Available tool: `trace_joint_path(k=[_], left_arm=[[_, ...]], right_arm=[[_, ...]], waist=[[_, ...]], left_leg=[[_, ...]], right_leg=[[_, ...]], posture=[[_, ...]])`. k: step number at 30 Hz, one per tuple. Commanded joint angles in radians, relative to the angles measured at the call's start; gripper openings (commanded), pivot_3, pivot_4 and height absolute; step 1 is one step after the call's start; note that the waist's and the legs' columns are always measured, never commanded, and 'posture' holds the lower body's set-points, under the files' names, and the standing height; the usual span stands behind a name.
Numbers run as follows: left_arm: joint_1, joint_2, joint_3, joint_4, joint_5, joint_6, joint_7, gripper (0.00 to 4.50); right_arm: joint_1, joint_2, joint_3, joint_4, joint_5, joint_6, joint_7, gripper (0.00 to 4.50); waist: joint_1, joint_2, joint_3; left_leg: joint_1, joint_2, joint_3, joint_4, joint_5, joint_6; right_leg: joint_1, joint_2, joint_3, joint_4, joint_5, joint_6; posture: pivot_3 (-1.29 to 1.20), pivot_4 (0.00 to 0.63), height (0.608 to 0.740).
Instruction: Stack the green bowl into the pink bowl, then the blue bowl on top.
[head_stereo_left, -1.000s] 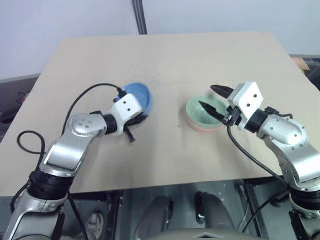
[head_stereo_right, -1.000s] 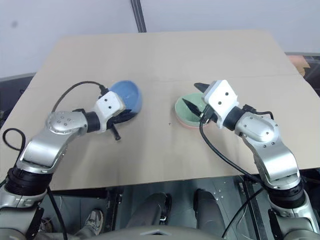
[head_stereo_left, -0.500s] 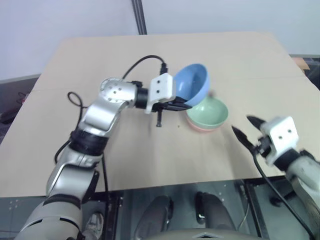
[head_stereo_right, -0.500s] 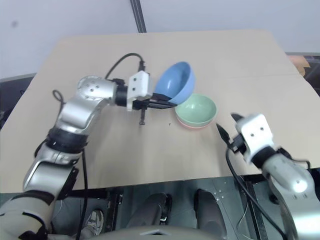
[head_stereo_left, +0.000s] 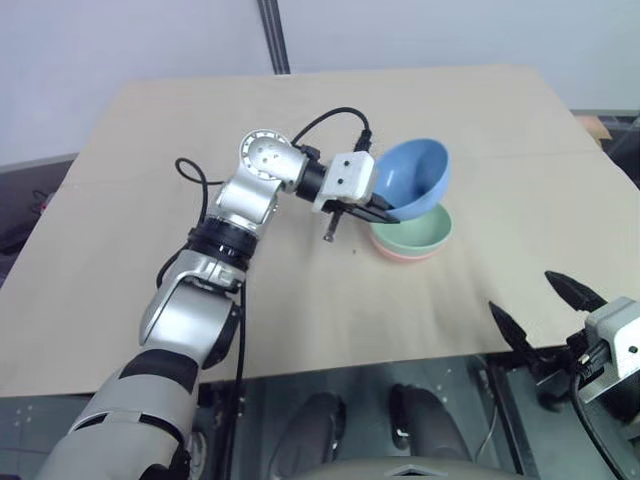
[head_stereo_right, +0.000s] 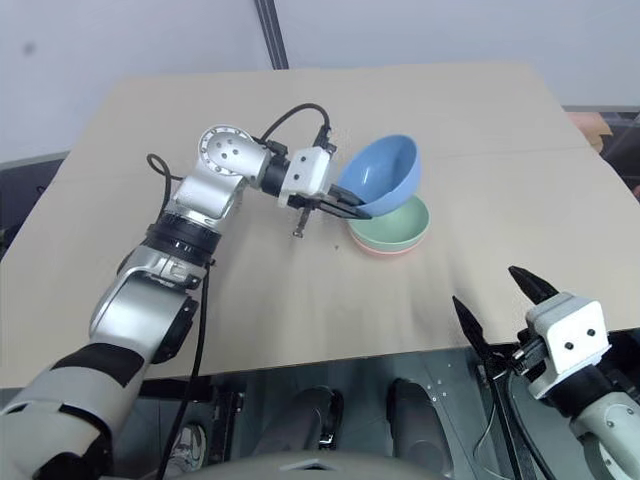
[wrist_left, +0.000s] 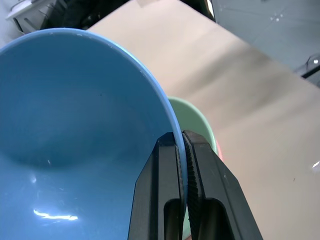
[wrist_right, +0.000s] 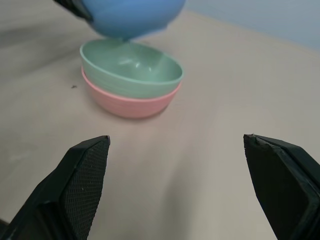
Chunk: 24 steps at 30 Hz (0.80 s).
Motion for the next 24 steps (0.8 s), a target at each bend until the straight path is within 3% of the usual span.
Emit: trace_joint_path(k=[1, 7, 12, 15, 19, 22, 24], left_arm=[[-0.027, -0.022, 0.005, 0.024, -0.015, -0.046, -0.073, 0.72], [-0.026, -0.048, 0.063, 0.008, -0.059, -0.017, -0.057, 3.41], [0.023, 0.035, 0.145, -0.144, -0.124, 0.220, -0.009, 3.41], [0.128, 0.086, 0.227, -0.277, -0.148, 0.271, 0.101, 3.41], [0.288, 0.165, 0.333, -0.418, -0.249, 0.471, 0.170, 3.41], [0.416, 0.228, 0.404, -0.566, -0.337, 0.613, 0.220, 4.26], [0.508, 0.250, 0.462, -0.661, -0.381, 0.681, 0.283, 4.46]], right_arm=[[0.009, -0.031, 0.001, -0.039, 0.000, -0.060, -0.061, 4.50], [-0.007, -0.074, 0.014, -0.039, -0.005, -0.044, -0.094, 4.50], [-0.095, -0.043, 0.055, -0.034, 0.025, 0.048, -0.089, 4.50], [-0.173, -0.064, 0.064, 0.007, 0.039, 0.085, -0.039, 4.50], [-0.309, -0.109, 0.067, 0.122, 0.055, 0.108, 0.077, 4.50], [-0.407, -0.135, 0.054, 0.231, 0.085, 0.104, 0.183, 4.50], [-0.464, -0.160, 0.056, 0.304, 0.099, 0.104, 0.264, 4.50]], waist=[[0.001, 0.000, 0.000], [0.002, 0.000, 0.000], [0.000, 0.000, 0.000], [-0.003, 0.001, 0.000], [-0.014, 0.000, -0.001], [-0.012, -0.001, 0.000], [-0.013, -0.001, 0.000]], left_leg=[[0.000, 0.000, 0.000, 0.000, 0.000, 0.000], [-0.001, 0.000, 0.000, 0.001, -0.001, 0.001], [-0.001, 0.002, 0.001, 0.001, -0.001, 0.002], [0.000, 0.003, 0.002, 0.001, -0.001, 0.001], [0.001, 0.004, 0.004, 0.001, -0.001, 0.001], [0.001, 0.004, 0.003, 0.001, -0.001, 0.001], [0.000, 0.004, 0.003, 0.001, -0.001, 0.001]], right_leg=[[0.000, 0.000, 0.000, 0.000, 0.000, 0.000], [0.000, 0.000, 0.000, -0.001, 0.000, 0.000], [0.000, 0.001, 0.001, -0.001, 0.000, 0.000], [0.000, 0.001, 0.003, -0.001, 0.000, 0.000], [0.000, 0.001, 0.007, -0.002, 0.003, -0.002], [0.000, 0.001, 0.008, -0.002, 0.003, -0.002], [0.000, 0.001, 0.008, -0.002, 0.003, -0.002]], posture=[[0.00, 0.150, 0.740], [0.00, 0.150, 0.740], [0.00, 0.150, 0.740], [0.00, 0.150, 0.740], [0.00, 0.150, 0.740], [0.00, 0.150, 0.740], [0.00, 0.150, 0.740]])
